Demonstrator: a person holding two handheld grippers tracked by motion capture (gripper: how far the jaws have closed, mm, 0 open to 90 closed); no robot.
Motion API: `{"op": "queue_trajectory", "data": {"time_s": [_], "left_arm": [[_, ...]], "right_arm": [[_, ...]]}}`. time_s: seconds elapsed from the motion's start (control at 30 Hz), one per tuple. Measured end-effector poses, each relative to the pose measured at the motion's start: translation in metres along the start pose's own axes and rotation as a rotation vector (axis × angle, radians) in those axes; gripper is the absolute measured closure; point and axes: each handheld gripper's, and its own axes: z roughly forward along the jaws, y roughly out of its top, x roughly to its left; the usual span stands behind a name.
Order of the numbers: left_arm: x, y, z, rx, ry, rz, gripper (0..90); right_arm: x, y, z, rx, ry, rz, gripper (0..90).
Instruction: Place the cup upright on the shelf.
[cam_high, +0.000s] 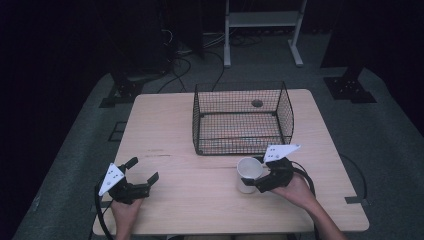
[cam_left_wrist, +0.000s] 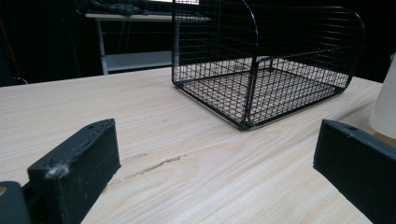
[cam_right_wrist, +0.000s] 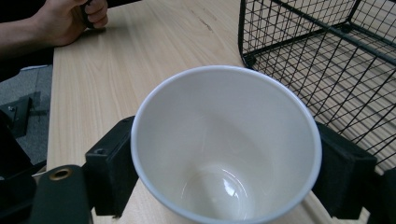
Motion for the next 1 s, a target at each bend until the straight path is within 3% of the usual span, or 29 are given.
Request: {"op": "queue_trajectory", "data": {"time_s": [0.13,0.57,1.0], "left_arm": [[0.0,0.0,0.0,0.0,-0.001,0.001,0.0],[0.0,0.0,0.0,0.001,0.002,-0.003,0.0],[0.0,0.0,0.0,-0.003,0.0,-0.008,0.0]], "right_arm": [[-0.006,0.008,-0.002,-0.007,0.021,0.009,19.4],[-0.017,0.042,-0.005,0.017,0.05,-0.031,19.4],[-0.04,0.072,-0.011,-0.01,0.061,-0.01,19.4]]}}
